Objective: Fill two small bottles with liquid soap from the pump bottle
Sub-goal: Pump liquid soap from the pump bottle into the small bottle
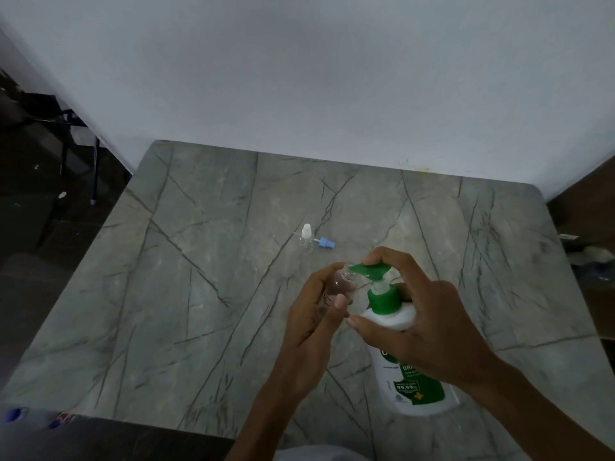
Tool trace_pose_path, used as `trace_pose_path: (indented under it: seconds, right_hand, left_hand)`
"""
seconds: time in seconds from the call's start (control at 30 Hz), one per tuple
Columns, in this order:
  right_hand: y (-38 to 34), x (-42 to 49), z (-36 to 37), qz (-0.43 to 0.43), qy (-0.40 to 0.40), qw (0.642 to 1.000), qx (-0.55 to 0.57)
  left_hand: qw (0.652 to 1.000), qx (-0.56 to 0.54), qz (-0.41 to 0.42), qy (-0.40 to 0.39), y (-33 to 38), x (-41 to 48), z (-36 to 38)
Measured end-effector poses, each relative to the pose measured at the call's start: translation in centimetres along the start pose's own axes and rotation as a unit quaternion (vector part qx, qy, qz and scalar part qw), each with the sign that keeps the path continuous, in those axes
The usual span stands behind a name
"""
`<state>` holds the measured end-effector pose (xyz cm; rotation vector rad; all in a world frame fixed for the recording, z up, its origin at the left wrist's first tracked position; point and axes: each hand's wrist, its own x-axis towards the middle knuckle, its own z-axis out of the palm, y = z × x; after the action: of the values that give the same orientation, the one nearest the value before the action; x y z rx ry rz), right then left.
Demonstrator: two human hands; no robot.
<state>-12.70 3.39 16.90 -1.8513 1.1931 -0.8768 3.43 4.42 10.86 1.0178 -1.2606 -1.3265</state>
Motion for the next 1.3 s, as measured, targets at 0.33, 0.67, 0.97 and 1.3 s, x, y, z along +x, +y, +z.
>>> trace_pose_path:
  seconds: [0.33,0.67,0.97,1.3]
  right_hand:
    - [0.1,0.0,-1.0,-0.01,-0.01,1.0,-0.014]
    - [0.1,0.0,-2.3,-0.02,-0.005,0.999,-0.037]
    - [-0.1,-0.1,-3.3,-0.033,-0.017,0.997,-0.062]
    - [-0.5,-0.3,-4.5,-0.033,-0.055,0.996,-0.068]
  left_hand:
    - [1.0,0.002,0.009,0.0,0.5,0.3,0.2]
    - [1.0,-0.023,0.016,0.0,0.4,0.4,1.6]
    - [0.999,-0.011,0.031,-0.001,0.7,0.8,2.5]
    - [0.987,0.125,0.102,0.001,-0.3,1.5,1.9]
